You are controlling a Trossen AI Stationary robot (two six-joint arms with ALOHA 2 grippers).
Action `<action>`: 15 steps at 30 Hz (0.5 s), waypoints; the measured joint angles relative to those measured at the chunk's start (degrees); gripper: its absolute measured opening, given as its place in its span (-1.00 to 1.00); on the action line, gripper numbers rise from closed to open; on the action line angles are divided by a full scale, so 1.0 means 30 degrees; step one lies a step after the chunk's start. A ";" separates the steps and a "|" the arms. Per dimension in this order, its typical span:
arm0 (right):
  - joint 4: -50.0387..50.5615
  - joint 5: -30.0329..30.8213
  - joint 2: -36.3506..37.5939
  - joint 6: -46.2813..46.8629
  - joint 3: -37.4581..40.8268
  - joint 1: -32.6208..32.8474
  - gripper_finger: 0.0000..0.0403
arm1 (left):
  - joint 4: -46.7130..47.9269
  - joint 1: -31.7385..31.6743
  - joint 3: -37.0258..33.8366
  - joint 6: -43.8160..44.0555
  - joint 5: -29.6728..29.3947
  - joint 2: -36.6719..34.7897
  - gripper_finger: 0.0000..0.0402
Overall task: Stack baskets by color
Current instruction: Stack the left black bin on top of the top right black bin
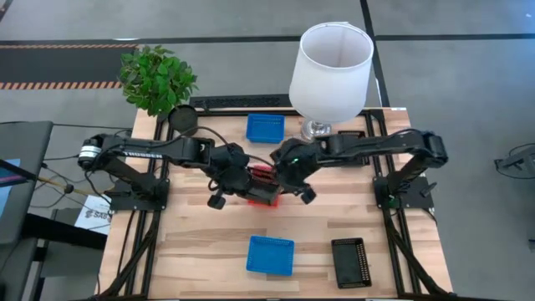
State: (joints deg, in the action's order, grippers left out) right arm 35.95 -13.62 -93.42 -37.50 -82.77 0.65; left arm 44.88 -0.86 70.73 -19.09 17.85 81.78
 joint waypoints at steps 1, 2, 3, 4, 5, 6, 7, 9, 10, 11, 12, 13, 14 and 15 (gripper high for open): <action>0.0139 0.0003 -0.0225 -0.0164 -0.0010 0.0061 0.09 | -0.0051 0.0000 0.0019 0.0000 -0.0001 0.0000 -1.00; 0.0503 -0.0016 -0.0414 -0.0373 -0.0057 0.0122 0.07 | -0.0146 0.0000 0.0019 0.0000 -0.0001 0.0000 -1.00; 0.0487 -0.0053 -0.0563 -0.0528 -0.0112 0.0199 0.04 | -0.0154 0.0000 0.0019 0.0000 -0.0001 0.0000 -1.00; 0.0272 -0.0051 -0.0680 -0.0639 -0.0142 0.0302 0.00 | -0.0146 0.0000 0.0019 0.0000 -0.0001 0.0000 -1.00; 0.0293 -0.0055 -0.0754 -0.0755 -0.0142 0.0377 -0.05 | -0.0146 0.0000 0.0019 -0.0005 -0.0001 0.0000 -1.00; 0.0396 -0.0055 -0.0767 -0.0854 -0.0142 0.0456 -0.10 | -0.0126 0.0000 0.0026 -0.0069 -0.0013 0.0000 -1.00; 0.0406 -0.0055 -0.0753 -0.0983 -0.0142 0.0548 -0.18 | -0.0083 0.0000 0.0026 -0.0163 -0.0019 0.0000 -1.00; 0.0390 -0.0090 -0.0735 -0.1302 -0.0142 0.0657 -0.35 | -0.0036 0.0000 0.0027 -0.0234 -0.0014 -0.0008 -1.00; 0.0466 -0.0099 -0.0673 -0.1387 -0.0142 0.0675 -0.44 | -0.0051 0.0000 0.0034 -0.0255 0.0013 -0.0015 -1.00; 0.0530 -0.0155 -0.0643 -0.1429 -0.0134 0.0689 -0.55 | -0.0094 0.0000 0.0034 -0.0261 0.0101 -0.0009 -1.00; 0.0530 -0.0395 -0.0634 -0.1447 -0.0142 0.0689 -0.66 | -0.0150 0.0000 0.0034 -0.0270 0.0180 -0.0007 -1.00; 0.0664 -0.0689 -0.0611 -0.1456 -0.0142 0.0682 -0.77 | -0.0230 0.0000 0.0053 -0.0260 0.0145 -0.0019 -1.00; 0.0987 -0.1053 -0.0580 -0.1456 -0.0134 0.0629 -0.87 | -0.0437 0.0000 0.0067 -0.0125 -0.0004 -0.0022 -1.00; 0.1259 -0.1593 -0.0556 -0.1454 -0.0134 0.0549 -0.93 | -0.0638 0.0000 0.0070 -0.0020 -0.0186 -0.0022 -1.00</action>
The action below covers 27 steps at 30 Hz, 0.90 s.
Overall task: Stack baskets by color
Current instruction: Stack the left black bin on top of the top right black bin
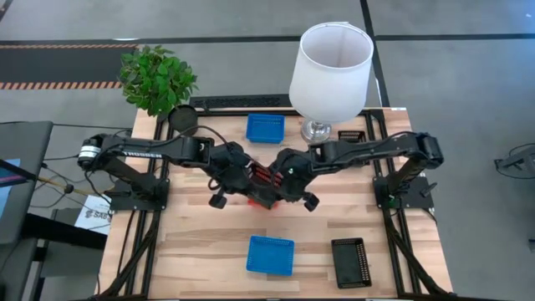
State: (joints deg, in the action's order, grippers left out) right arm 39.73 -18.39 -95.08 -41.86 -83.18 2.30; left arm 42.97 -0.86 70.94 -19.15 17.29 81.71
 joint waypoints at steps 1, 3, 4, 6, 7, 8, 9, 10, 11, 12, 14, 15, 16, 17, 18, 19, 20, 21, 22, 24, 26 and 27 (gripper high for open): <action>0.0160 -0.0581 0.0020 0.0115 0.0000 -0.0085 -0.94 | -0.0112 -0.0009 0.0000 0.0050 -0.0073 0.0000 -0.98; 0.0666 -0.1233 0.0042 0.0894 -0.0007 -0.0100 -0.94 | -0.0307 -0.0007 0.0000 0.0026 -0.0219 0.0000 -0.91; 0.0971 -0.1419 0.0042 0.1334 -0.0007 -0.0079 -0.95 | -0.0369 -0.0015 -0.0008 0.0029 -0.0259 0.0007 -0.86; 0.1651 -0.1637 0.0068 0.2019 -0.0007 0.0013 -0.97 | -0.0829 -0.0022 -0.0022 0.0152 -0.0494 0.0015 -0.72; 0.2097 -0.1924 0.0079 0.2386 -0.0007 0.0024 -0.97 | -0.1062 -0.0016 -0.0022 0.0250 -0.0586 0.0015 -0.64; 0.2468 -0.2025 0.0079 0.2872 -0.0007 0.0024 -0.97 | -0.1316 -0.0015 -0.0022 0.0275 -0.0758 0.0015 -0.56; 0.2830 -0.2001 0.0079 0.3395 -0.0007 0.0014 -0.97 | -0.1597 -0.0015 -0.0022 0.0258 -0.0994 0.0015 -0.47; 0.3347 -0.1996 0.0079 0.3909 -0.0007 0.0000 -0.98 | -0.1812 -0.0015 -0.0022 0.0224 -0.1259 -0.0005 -0.39; 0.3958 -0.1975 0.0079 0.4488 -0.0007 -0.0020 -0.98 | -0.1984 -0.0027 -0.0022 0.0207 -0.1618 -0.0084 -0.30; 0.4535 -0.1897 0.0079 0.5129 -0.0007 -0.0027 -0.98 | -0.2073 -0.0086 -0.0022 0.0203 -0.2001 -0.0213 -0.22; 0.5820 -0.1352 0.0258 0.6465 -0.0003 0.0019 -0.98 | -0.1984 -0.0386 -0.0029 0.0302 -0.2497 -0.0670 -0.07; 0.6627 -0.0908 0.0441 0.6993 0.0000 0.0122 -0.98 | -0.1829 -0.0677 -0.0029 0.0404 -0.2466 -0.0984 -0.01; 0.7249 -0.0355 0.0702 0.7518 0.0044 0.0250 -0.98 | -0.1621 -0.1044 -0.0029 0.0708 -0.2392 -0.1391 0.05; 0.7510 0.0252 0.1157 0.8026 0.0311 0.0436 -0.98 | -0.1183 -0.1448 -0.0029 0.1136 -0.2306 -0.1829 0.10; 0.7675 0.0808 0.1742 0.8542 0.0814 0.0617 -0.99 | -0.0701 -0.1898 -0.0036 0.1580 -0.2230 -0.2300 0.14; 0.7613 0.1181 0.2454 0.9157 0.1486 0.0825 -0.99 | -0.0321 -0.2367 -0.0040 0.2127 -0.2195 -0.2756 0.17; 0.7325 0.1448 0.3321 0.9888 0.2305 0.1018 -0.99 | -0.0022 -0.2849 -0.0119 0.2691 -0.2132 -0.3259 0.19; 0.6965 0.1780 0.4316 1.0685 0.3219 0.1220 -0.99 | 0.0214 -0.3334 -0.0367 0.3115 -0.1977 -0.3861 0.20; 0.6628 0.2232 0.5358 1.1605 0.4209 0.1430 -0.99 | 0.0395 -0.3765 -0.0634 0.3509 -0.1887 -0.4447 0.20; 0.6382 0.3385 0.7579 1.3564 0.6356 0.1823 -0.99 | 0.0108 -0.4393 -0.1298 0.3973 -0.1878 -0.5662 0.20; 0.6334 0.4731 0.9623 1.5408 0.8377 0.2248 -0.99 | -0.0379 -0.4859 -0.2097 0.4169 -0.1847 -0.6860 0.19; 0.6218 0.5301 1.0685 1.6011 0.9341 0.2418 -0.99 | -0.1078 -0.5060 -0.2594 0.4336 -0.1846 -0.7440 0.19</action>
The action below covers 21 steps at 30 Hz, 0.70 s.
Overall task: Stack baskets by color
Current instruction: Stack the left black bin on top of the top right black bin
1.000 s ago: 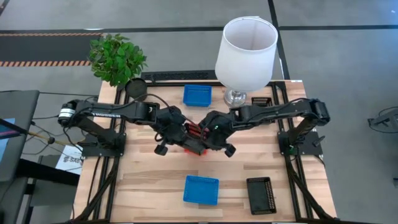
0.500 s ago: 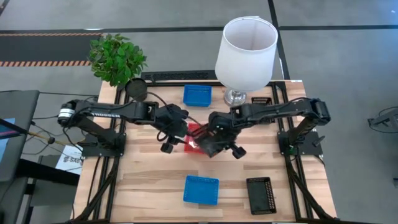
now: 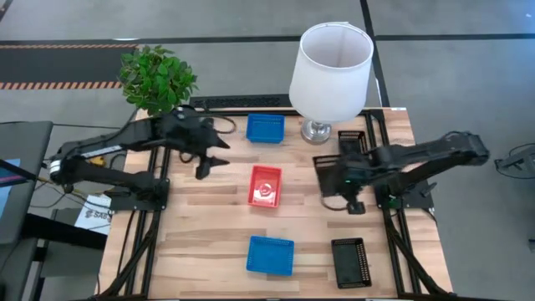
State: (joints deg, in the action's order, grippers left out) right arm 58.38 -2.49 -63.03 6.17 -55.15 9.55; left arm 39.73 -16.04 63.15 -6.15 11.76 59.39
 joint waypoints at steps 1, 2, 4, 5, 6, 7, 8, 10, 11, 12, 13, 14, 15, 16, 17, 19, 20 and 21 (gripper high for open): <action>-0.0035 0.0595 0.0959 0.0463 0.0842 0.0136 -0.99 | -0.0808 -0.0156 -0.0543 0.0217 -0.0012 -0.0565 0.18; -0.0080 0.1012 0.1730 0.0852 0.1562 0.0244 -0.99 | -0.1684 -0.0303 -0.1168 0.0466 -0.0019 -0.1108 0.18; -0.0208 0.1851 0.2997 0.1435 0.2611 0.0285 -0.99 | -0.4033 -0.0493 -0.2515 0.1197 -0.0039 -0.2174 0.17; -0.0088 0.2337 0.3426 0.1617 0.2952 0.0253 -0.99 | -0.5241 -0.0526 -0.3197 0.1676 -0.0039 -0.2621 0.17; 0.0082 0.2832 0.3751 0.1757 0.3138 0.0171 -0.99 | -0.6429 -0.0548 -0.3875 0.2173 -0.0006 -0.3047 0.17; 0.0169 0.3230 0.4033 0.1794 0.3244 0.0060 -0.99 | -0.7486 -0.0555 -0.4565 0.2716 -0.0020 -0.3445 0.17; 0.0444 0.3538 0.4242 0.1807 0.3282 -0.0058 -0.99 | -0.8286 -0.0557 -0.5207 0.3174 -0.0082 -0.3814 0.17; 0.1414 0.4207 0.4576 0.1660 0.3300 -0.0318 -0.99 | -1.0074 -0.0565 -0.6283 0.3977 -0.0172 -0.4352 0.17; 0.1770 0.4562 0.4749 0.1404 0.3300 -0.0475 -0.99 | -1.0602 -0.0565 -0.6760 0.4436 -0.0210 -0.4599 0.17; 0.2058 0.4880 0.4873 0.1135 0.3300 -0.0676 -0.99 | -1.0969 -0.0565 -0.7162 0.4822 -0.0317 -0.4771 0.17; 0.2373 0.5184 0.4970 0.0832 0.3300 -0.0931 -0.99 | -1.1294 -0.0565 -0.7469 0.5132 -0.0523 -0.4886 0.17; 0.2579 0.5461 0.5056 0.0558 0.3307 -0.1271 -0.99 | -1.1473 -0.0565 -0.7746 0.5361 -0.0633 -0.4962 0.17; 0.2599 0.5560 0.5169 0.0178 0.3315 -0.1676 -0.99 | -1.1591 -0.0565 -0.7984 0.5534 -0.0661 -0.4993 0.17; 0.2510 0.5576 0.5198 -0.0398 0.3307 -0.2115 -0.99 | -1.1748 -0.0565 -0.8143 0.5695 -0.0678 -0.4984 0.17; 0.2517 0.5576 0.5197 -0.1087 0.3307 -0.2596 -0.99 | -1.1891 -0.0565 -0.8261 0.5786 -0.0709 -0.4971 0.17; 0.2541 0.5564 0.5138 -0.2411 0.3307 -0.3578 -0.99 | -1.1979 -0.0565 -0.8334 0.5811 -0.0865 -0.4869 0.17; 0.2516 0.5569 0.5146 -0.3182 0.3307 -0.4186 -0.99 | -1.2180 -0.0565 -0.8341 0.5804 -0.0899 -0.4744 0.17; 0.2528 0.5562 0.5146 -0.4237 0.3307 -0.4829 -0.99 | -1.2374 -0.0565 -0.8336 0.5765 -0.1003 -0.4648 0.17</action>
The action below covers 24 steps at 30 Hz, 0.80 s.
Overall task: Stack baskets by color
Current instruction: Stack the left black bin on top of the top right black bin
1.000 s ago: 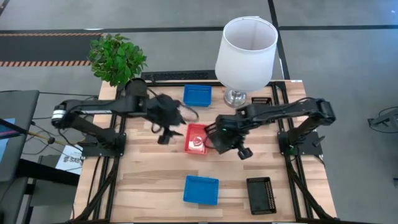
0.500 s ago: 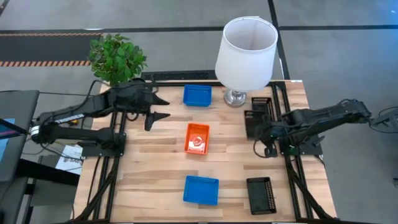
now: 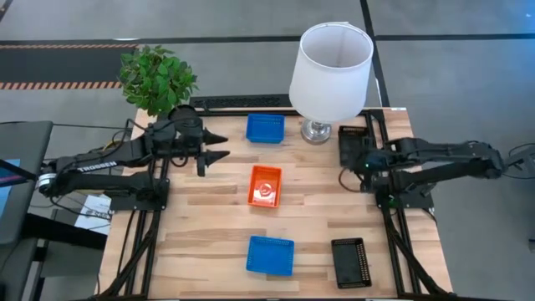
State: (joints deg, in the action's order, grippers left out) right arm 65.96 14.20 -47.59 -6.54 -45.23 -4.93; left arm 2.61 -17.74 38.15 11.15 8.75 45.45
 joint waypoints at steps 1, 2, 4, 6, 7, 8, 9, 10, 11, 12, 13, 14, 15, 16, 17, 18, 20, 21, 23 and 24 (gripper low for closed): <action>-0.0024 0.0000 -0.0007 -0.1194 0.0070 -0.0627 -0.99 | -0.0166 0.0000 -0.0003 -0.0055 -0.0025 0.0075 0.17; -0.0104 -0.0040 -0.0007 -0.2259 0.0286 -0.1312 -0.99 | -0.0416 0.0000 -0.0006 -0.0139 -0.0061 0.0106 0.17; -0.0029 -0.0260 -0.0029 -0.4201 0.0852 -0.2803 -0.99 | -0.1006 0.0000 -0.0003 -0.0298 -0.0132 0.0156 0.17; -0.0063 -0.1145 -0.0012 -0.5660 0.1276 -0.4319 -0.99 | -0.1304 0.0000 0.0002 -0.0294 -0.0144 0.0205 0.17; -0.0150 -0.1693 0.0018 -0.6288 0.1497 -0.5002 -0.99 | -0.1311 0.0000 0.0002 -0.0260 -0.0144 0.0205 0.17; -0.0200 -0.2080 0.0036 -0.6788 0.1734 -0.5572 -0.99 | -0.1312 0.0000 0.0002 -0.0246 -0.0144 0.0205 0.17; -0.0225 -0.2220 0.0036 -0.7240 0.1919 -0.6078 -0.99 | -0.1297 0.0000 0.0002 -0.0168 -0.0144 0.0205 0.17; -0.0365 -0.2288 0.0036 -0.7707 0.2033 -0.6519 -0.99 | -0.1278 0.0000 0.0002 -0.0084 -0.0140 0.0205 0.17; -0.0508 -0.2364 0.0020 -0.8189 0.2069 -0.6928 -0.99 | -0.1255 0.0000 0.0002 0.0022 -0.0143 0.0205 0.17; -0.0676 -0.2492 -0.0013 -0.8717 0.2062 -0.7296 -0.99 | -0.1248 0.0000 0.0002 0.0122 -0.0143 0.0205 0.17; -0.0909 -0.2678 -0.0022 -0.9251 0.2062 -0.7652 -0.99 | -0.1253 0.0000 0.0002 0.0187 -0.0141 0.0205 0.17; -0.1195 -0.2755 -0.0022 -0.9669 0.2062 -0.7985 -0.99 | -0.1246 0.0000 0.0002 0.0231 -0.0144 0.0205 0.17; -0.1489 -0.2835 -0.0022 -1.0011 0.2062 -0.8318 -0.99 | -0.1246 0.0000 0.0002 0.0333 -0.0137 0.0205 0.17; -0.1767 -0.3025 -0.0022 -1.0316 0.2062 -0.8667 -0.99 | -0.1247 0.0000 0.0002 0.0453 -0.0137 0.0205 0.17; -0.2007 -0.3274 -0.0022 -1.0564 0.2062 -0.9031 -0.99 | -0.1246 0.0000 0.0002 0.0547 -0.0137 0.0205 0.17; -0.2215 -0.3559 -0.0022 -1.0811 0.2062 -0.9388 -0.99 | -0.1246 0.0000 0.0002 0.0627 -0.0137 0.0205 0.17; -0.2358 -0.3960 -0.0028 -1.1241 0.2062 -1.0048 -0.99 | -0.1246 0.0000 0.0002 0.0689 -0.0137 0.0205 0.17; -0.2345 -0.4187 -0.0108 -1.1455 0.2062 -1.0370 -0.99 | -0.1246 0.0000 0.0002 0.0695 -0.0137 0.0205 0.17; -0.2357 -0.4484 -0.0291 -1.1782 0.2062 -1.0977 -0.99 | -0.1246 0.0003 0.0002 0.0710 -0.0137 0.0205 0.17; -0.2403 -0.4619 -0.0383 -1.1940 0.2062 -1.1275 -0.99 | -0.1246 0.0007 0.0002 0.0717 -0.0135 0.0205 0.17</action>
State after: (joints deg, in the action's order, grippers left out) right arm 58.76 0.34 -48.74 -42.36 -39.05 -38.76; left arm -1.13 -17.72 38.15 13.30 8.34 46.06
